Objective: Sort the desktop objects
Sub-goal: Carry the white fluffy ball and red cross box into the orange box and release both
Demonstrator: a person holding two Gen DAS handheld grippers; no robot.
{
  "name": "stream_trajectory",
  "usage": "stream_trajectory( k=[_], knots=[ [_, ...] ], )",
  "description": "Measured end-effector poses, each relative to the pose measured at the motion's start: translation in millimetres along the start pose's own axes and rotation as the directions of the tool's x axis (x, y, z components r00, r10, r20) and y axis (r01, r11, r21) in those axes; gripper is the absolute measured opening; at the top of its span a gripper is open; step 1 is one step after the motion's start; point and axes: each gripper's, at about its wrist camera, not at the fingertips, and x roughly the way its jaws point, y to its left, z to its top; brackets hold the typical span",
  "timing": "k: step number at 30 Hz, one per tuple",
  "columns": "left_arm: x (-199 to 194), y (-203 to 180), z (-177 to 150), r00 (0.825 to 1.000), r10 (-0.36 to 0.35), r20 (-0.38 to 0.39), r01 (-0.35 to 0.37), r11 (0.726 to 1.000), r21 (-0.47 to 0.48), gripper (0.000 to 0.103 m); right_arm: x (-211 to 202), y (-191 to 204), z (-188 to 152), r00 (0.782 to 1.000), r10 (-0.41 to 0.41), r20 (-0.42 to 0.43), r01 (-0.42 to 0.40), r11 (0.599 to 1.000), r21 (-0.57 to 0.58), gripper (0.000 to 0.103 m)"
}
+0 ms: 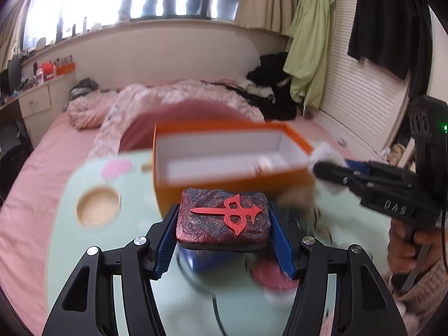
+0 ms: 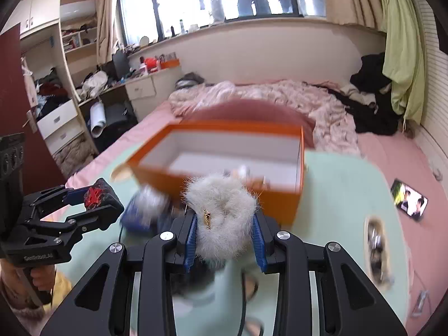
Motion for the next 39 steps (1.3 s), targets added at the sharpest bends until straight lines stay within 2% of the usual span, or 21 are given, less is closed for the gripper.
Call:
stream_trajectory(
  k=[3, 5, 7, 10, 11, 12, 13, 15, 17, 19, 20, 22, 25, 28, 30, 34, 36, 37, 39],
  knots=[
    [18.6, 2.7, 34.2, 1.0, -0.002, 0.008, 0.002, 1.0, -0.012, 0.06, 20.9, -4.3, 28.3, 1.0, -0.007, -0.012, 0.007, 1.0, 0.022, 0.035],
    [31.1, 2.0, 48.5, 1.0, 0.017, 0.023, -0.017, 1.0, -0.009, 0.06, 36.8, -5.3, 41.7, 0.999, -0.045, -0.021, 0.045, 0.999, 0.004, 0.035],
    [45.9, 1.9, 56.2, 0.999, 0.033, 0.026, -0.032, 0.999, -0.008, 0.06, 54.2, -5.5, 50.1, 0.996, -0.082, -0.036, 0.081, 0.997, -0.018, 0.035],
    [66.4, 8.6, 59.8, 0.999, 0.04, 0.004, -0.04, 0.998, -0.054, 0.06, 81.9, -14.6, 52.8, 0.989, -0.109, -0.1, 0.11, 0.994, 0.001, 0.035],
    [71.2, 11.3, 59.7, 1.0, 0.028, 0.001, -0.028, 0.997, -0.076, 0.063, 88.8, -19.2, 51.5, 0.987, -0.113, -0.117, 0.115, 0.993, 0.01, 0.035],
    [75.4, 13.9, 58.1, 1.0, 0.016, -0.008, -0.017, 0.995, -0.099, 0.073, 96.5, -23.5, 49.4, 0.983, -0.119, -0.138, 0.123, 0.992, 0.016, 0.035],
    [78.4, 15.4, 57.2, 1.0, 0.009, -0.02, -0.011, 0.993, -0.117, 0.079, 101.1, -27.2, 47.6, 0.981, -0.125, -0.152, 0.13, 0.991, 0.022, 0.035],
    [77.7, 18.3, 53.7, 1.0, -0.022, -0.022, 0.019, 0.989, -0.147, 0.083, 100.2, -29.6, 46.3, 0.981, -0.137, -0.139, 0.141, 0.99, 0.022, 0.043],
    [69.9, 19.4, 50.3, 1.0, -0.03, 0.001, 0.03, 0.987, -0.159, 0.084, 92.4, -30.3, 45.4, 0.984, -0.131, -0.119, 0.136, 0.99, 0.036, 0.06],
    [62.0, 19.8, 48.3, 1.0, -0.025, 0.015, 0.027, 0.986, -0.164, 0.088, 80.2, -31.6, 45.1, 0.986, -0.146, -0.083, 0.151, 0.987, 0.048, 0.07],
    [56.8, 19.2, 46.7, 0.999, -0.024, 0.022, 0.027, 0.985, -0.169, 0.091, 73.8, -31.2, 44.3, 0.985, -0.16, -0.07, 0.164, 0.985, 0.055, 0.071],
    [43.0, 18.5, 38.8, 0.999, -0.034, 0.034, 0.039, 0.984, -0.176, 0.093, 62.3, -31.0, 41.3, 0.985, -0.162, -0.057, 0.166, 0.984, 0.072, 0.071],
    [27.8, 15.4, 23.2, 0.999, -0.035, 0.007, 0.036, 0.986, -0.166, 0.095, 42.5, -27.6, 32.3, 0.99, -0.136, -0.043, 0.139, 0.986, 0.089, 0.071],
    [19.0, 11.0, -0.9, 0.995, -0.083, -0.058, 0.073, 0.985, -0.158, 0.098, 20.6, -17.6, 12.3, 0.992, -0.116, -0.038, 0.119, 0.991, 0.061, 0.072],
    [19.1, 7.1, -23.3, 0.986, -0.101, -0.133, 0.081, 0.986, -0.147, 0.098, 10.9, -11.0, -3.6, 0.992, -0.111, -0.057, 0.112, 0.993, 0.021, 0.072],
    [18.9, 4.0, -60.8, 0.978, -0.037, -0.203, 0.01, 0.992, -0.128, 0.098, -0.2, -6.2, -37.0, 0.989, -0.089, -0.121, 0.087, 0.996, -0.014, 0.072],
    [21.7, 5.8, -74.2, 0.971, -0.06, -0.232, 0.023, 0.987, -0.158, 0.098, -3.9, -4.3, -52.2, 0.987, -0.069, -0.143, 0.07, 0.998, 0.004, 0.072],
    [19.0, 4.8, -77.5, 0.975, -0.047, -0.217, 0.015, 0.989, -0.146, 0.099, -3.5, -4.0, -58.6, 0.986, -0.048, -0.158, 0.05, 0.999, 0.008, 0.072],
    [18.5, 1.9, -80.9, 0.972, 0.025, -0.233, -0.052, 0.993, -0.11, 0.099, 1.2, -1.6, -70.6, 0.981, -0.032, -0.194, 0.032, 0.999, -0.002, 0.072]
  ],
)
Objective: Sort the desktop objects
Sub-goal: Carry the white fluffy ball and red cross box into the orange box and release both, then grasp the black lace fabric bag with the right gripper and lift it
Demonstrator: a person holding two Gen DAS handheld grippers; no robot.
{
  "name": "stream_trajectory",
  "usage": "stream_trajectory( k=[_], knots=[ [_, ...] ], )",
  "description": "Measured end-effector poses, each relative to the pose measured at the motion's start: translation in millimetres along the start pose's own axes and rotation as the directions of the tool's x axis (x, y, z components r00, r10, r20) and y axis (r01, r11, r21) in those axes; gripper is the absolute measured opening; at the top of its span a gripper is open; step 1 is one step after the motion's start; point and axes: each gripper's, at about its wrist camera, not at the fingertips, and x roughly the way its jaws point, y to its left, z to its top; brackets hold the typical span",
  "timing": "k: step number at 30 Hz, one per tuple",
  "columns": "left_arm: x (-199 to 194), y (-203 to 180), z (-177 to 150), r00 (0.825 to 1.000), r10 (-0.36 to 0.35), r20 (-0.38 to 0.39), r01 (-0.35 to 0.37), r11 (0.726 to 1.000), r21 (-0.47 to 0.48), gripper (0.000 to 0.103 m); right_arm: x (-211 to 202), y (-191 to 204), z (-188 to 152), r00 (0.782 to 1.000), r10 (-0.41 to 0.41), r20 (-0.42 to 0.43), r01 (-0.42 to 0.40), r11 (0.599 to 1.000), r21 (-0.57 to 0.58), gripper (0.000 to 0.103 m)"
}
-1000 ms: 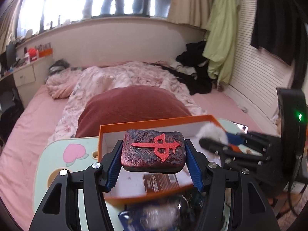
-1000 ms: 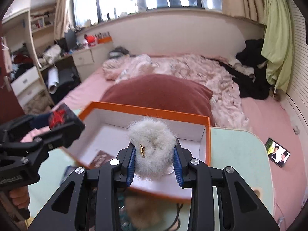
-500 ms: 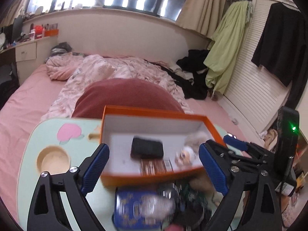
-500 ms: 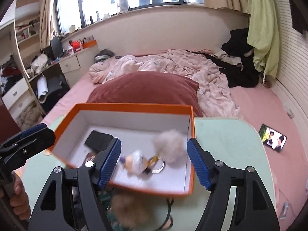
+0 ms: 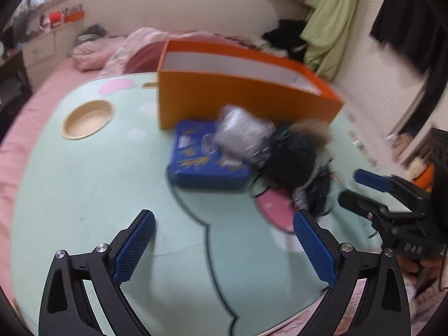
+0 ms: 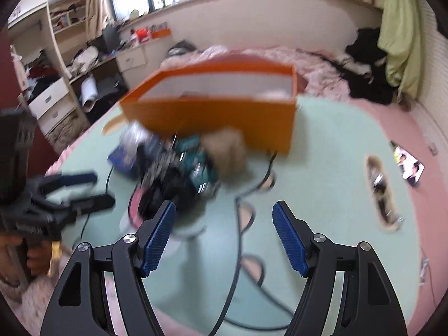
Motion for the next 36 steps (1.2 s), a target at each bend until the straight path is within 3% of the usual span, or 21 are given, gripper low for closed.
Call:
stream_trajectory(
  k=[3, 5, 12, 14, 18, 21, 23, 25, 26, 29, 31, 34, 36],
  knots=[
    [4.5, -4.5, -4.7, 0.996, 0.088, 0.005, -0.088, 0.995, 0.041, 0.103, 7.2, 10.3, -9.7, 0.999, -0.047, -0.008, 0.046, 0.997, -0.058, 0.074],
    [8.8, -12.4, -6.8, 0.987, 0.158, 0.017, -0.159, 0.982, 0.102, 0.103, 9.5, 17.2, -12.0, 0.996, -0.093, -0.005, 0.093, 0.991, -0.093, 0.084],
    [8.5, -10.6, -9.2, 0.991, 0.131, 0.023, -0.132, 0.985, 0.11, 0.103, 10.4, 16.2, -15.5, 0.998, -0.057, 0.024, 0.059, 0.994, -0.091, 0.088],
    [7.3, -9.9, -10.6, 0.991, 0.131, 0.023, -0.133, 0.985, 0.11, 0.103, 6.5, 15.6, -13.9, 0.999, -0.022, 0.047, 0.027, 0.995, -0.092, 0.082],
    [7.2, -9.3, -10.9, 0.991, 0.13, 0.023, -0.132, 0.985, 0.11, 0.103, -4.1, 30.2, 1.9, 0.99, 0.021, 0.137, -0.001, 0.989, -0.145, 0.081],
    [7.1, -9.4, -10.7, 0.991, 0.131, 0.023, -0.132, 0.985, 0.11, 0.103, -0.4, 45.4, 19.2, 0.986, 0.053, 0.156, -0.022, 0.982, -0.19, 0.071],
    [7.1, -9.7, -10.6, 0.991, 0.13, 0.023, -0.132, 0.985, 0.11, 0.103, 7.0, 53.1, 28.3, 0.987, 0.062, 0.149, -0.031, 0.978, -0.204, 0.064],
    [7.1, -9.8, -10.6, 0.991, 0.13, 0.023, -0.132, 0.985, 0.11, 0.103, 21.2, 57.9, 35.9, 0.992, 0.093, 0.09, -0.072, 0.973, -0.219, 0.062],
    [7.0, -9.8, -10.5, 0.991, 0.13, 0.023, -0.132, 0.985, 0.11, 0.103, 28.4, 58.9, 37.2, 0.993, 0.106, 0.059, -0.091, 0.971, -0.221, 0.051],
    [7.3, -10.8, -9.8, 0.992, 0.127, 0.024, -0.129, 0.985, 0.113, 0.103, 35.6, 57.8, 30.9, 0.997, 0.079, 0.026, -0.07, 0.97, -0.233, 0.034],
    [7.9, -12.5, -8.4, 0.992, 0.126, 0.025, -0.128, 0.985, 0.115, 0.103, 28.7, 50.7, 25.2, 0.994, 0.11, 0.024, -0.102, 0.97, -0.222, 0.033],
    [7.6, -13.4, -8.7, 0.992, 0.125, 0.026, -0.127, 0.985, 0.116, 0.103, 9.9, 29.9, 11.0, 0.975, 0.221, 0.008, -0.217, 0.962, -0.165, 0.032],
    [7.1, -14.2, -9.2, 0.992, 0.125, 0.026, -0.127, 0.985, 0.116, 0.103, -3.5, 19.3, -1.8, 0.974, 0.228, 0.01, -0.224, 0.962, -0.154, 0.032]
  ],
)
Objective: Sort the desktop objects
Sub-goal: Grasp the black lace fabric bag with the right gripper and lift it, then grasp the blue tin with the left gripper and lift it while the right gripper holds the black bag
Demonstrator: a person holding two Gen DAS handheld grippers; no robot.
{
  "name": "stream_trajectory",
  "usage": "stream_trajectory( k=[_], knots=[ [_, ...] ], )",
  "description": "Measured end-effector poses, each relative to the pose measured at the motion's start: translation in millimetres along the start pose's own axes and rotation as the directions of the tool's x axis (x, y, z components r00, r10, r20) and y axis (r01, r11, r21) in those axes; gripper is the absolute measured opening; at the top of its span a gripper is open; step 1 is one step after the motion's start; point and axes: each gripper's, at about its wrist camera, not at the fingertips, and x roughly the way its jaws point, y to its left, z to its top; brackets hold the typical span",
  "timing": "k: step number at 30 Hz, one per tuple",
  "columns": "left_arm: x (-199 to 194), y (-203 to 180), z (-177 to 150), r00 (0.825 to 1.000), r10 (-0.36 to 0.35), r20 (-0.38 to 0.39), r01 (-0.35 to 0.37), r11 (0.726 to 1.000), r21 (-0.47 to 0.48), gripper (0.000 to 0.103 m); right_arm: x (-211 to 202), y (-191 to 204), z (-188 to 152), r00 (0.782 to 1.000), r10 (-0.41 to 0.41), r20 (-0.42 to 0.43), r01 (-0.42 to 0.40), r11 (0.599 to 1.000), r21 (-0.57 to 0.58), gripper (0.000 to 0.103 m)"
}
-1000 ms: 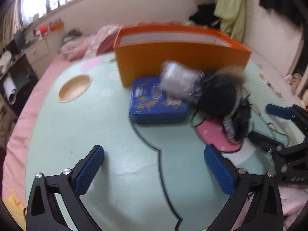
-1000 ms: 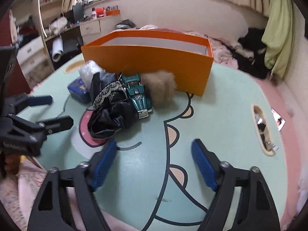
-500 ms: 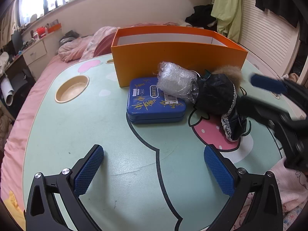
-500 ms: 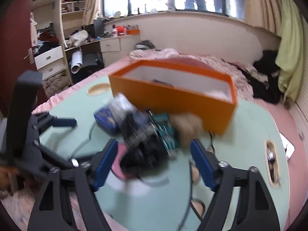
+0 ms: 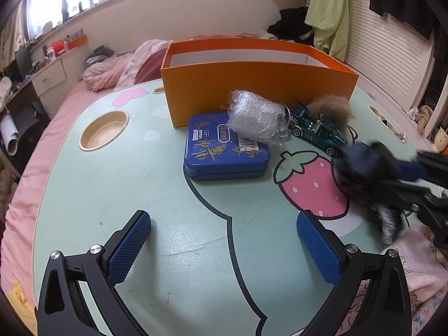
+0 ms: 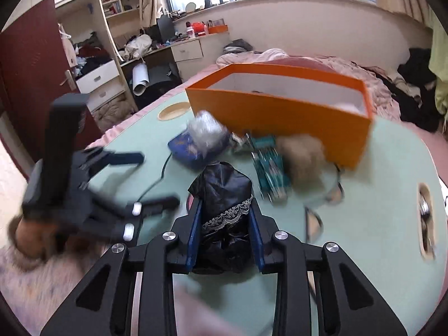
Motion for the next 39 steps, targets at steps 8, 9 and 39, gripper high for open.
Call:
stream_trajectory(
  k=[8, 9, 39],
  knots=[
    [-0.2, 0.0, -0.2, 1.0, -0.001, 0.001, 0.001, 1.0, 0.001, 0.103, -10.4, -11.5, -19.3, 0.978, -0.2, 0.058, 0.198, 0.979, 0.041, 0.078],
    [-0.1, 0.4, 0.0, 1.0, -0.001, 0.0, 0.001, 1.0, 0.0, 0.103, -6.4, -13.1, -18.5, 0.978, -0.204, 0.053, 0.201, 0.979, 0.042, 0.078],
    [30.5, -8.0, 62.0, 0.999, 0.042, -0.018, -0.04, 0.994, 0.097, 0.084, 12.7, -3.2, -24.3, 0.969, -0.239, 0.067, 0.241, 0.97, -0.019, 0.043]
  ],
)
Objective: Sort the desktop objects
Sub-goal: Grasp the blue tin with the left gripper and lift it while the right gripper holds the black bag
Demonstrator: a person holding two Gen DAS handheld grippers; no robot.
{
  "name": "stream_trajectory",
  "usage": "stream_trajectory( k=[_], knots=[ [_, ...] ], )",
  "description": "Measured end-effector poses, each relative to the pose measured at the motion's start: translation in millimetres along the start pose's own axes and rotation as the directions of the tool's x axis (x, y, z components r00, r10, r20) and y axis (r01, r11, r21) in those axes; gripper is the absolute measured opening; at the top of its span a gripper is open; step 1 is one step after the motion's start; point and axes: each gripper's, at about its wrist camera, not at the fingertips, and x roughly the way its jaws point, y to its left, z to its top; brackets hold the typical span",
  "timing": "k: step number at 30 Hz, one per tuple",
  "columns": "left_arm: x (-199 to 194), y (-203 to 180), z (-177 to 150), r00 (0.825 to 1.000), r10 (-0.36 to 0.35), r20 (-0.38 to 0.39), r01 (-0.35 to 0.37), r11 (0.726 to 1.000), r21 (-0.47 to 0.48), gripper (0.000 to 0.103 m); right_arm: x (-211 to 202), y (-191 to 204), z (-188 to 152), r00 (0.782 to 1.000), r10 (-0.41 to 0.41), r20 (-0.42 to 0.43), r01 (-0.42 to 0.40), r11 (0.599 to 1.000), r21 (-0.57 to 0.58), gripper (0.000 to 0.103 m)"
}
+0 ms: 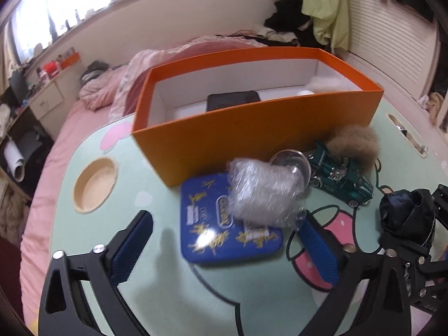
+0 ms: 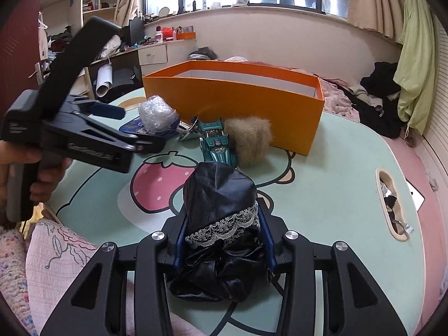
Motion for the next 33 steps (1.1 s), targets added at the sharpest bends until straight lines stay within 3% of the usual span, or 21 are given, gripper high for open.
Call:
stream_trajectory(
  k=[2, 3, 12, 14, 18, 23, 26, 30, 33],
  knots=[
    [1.9, 5.1, -0.7, 0.999, -0.037, -0.015, 0.037, 0.999, -0.012, 0.07, -0.5, 0.6, -0.4, 1.0, 0.0, 0.0, 0.0, 1.0, 0.0, 0.043],
    [1.1, 9.9, -2.3, 0.998, -0.056, -0.014, 0.056, 0.998, -0.038, 0.068, -0.6, 0.7, -0.4, 1.0, -0.001, 0.0, 0.001, 1.0, 0.0, 0.043],
    [-30.9, 18.1, -52.3, 0.998, -0.047, 0.048, 0.05, 0.996, -0.068, 0.068, -1.7, 2.6, -0.7, 1.0, -0.003, 0.001, 0.003, 1.0, -0.002, 0.043],
    [-36.6, 18.2, -58.3, 0.996, -0.068, 0.049, 0.072, 0.994, -0.079, 0.068, -1.8, 2.6, -0.9, 1.0, -0.002, 0.001, 0.002, 1.0, -0.003, 0.043],
    [-40.3, 20.1, -46.5, 0.978, -0.201, 0.051, 0.205, 0.975, -0.084, 0.067, -1.9, 2.7, -1.0, 1.0, -0.002, 0.001, 0.002, 1.0, -0.002, 0.043],
    [-40.2, 16.5, -24.8, 0.986, -0.143, 0.083, 0.149, 0.986, -0.076, 0.066, -2.1, 3.5, -0.9, 1.0, -0.002, 0.002, 0.002, 1.0, -0.001, 0.044],
    [-53.8, 11.3, -35.3, 0.974, -0.187, 0.126, 0.196, 0.979, -0.065, 0.066, -2.1, 3.5, -1.1, 1.0, -0.002, 0.002, 0.002, 1.0, -0.002, 0.044],
    [-52.6, 6.3, -54.5, 0.986, -0.13, 0.105, 0.135, 0.99, -0.036, 0.066, -2.2, 4.3, -1.0, 1.0, -0.003, 0.002, 0.003, 1.0, -0.001, 0.044],
    [-47.7, 7.8, -64.6, 0.986, -0.136, 0.094, 0.141, 0.989, -0.046, 0.066, -2.3, 4.2, -1.1, 1.0, -0.002, 0.002, 0.002, 1.0, -0.001, 0.044]
  ],
)
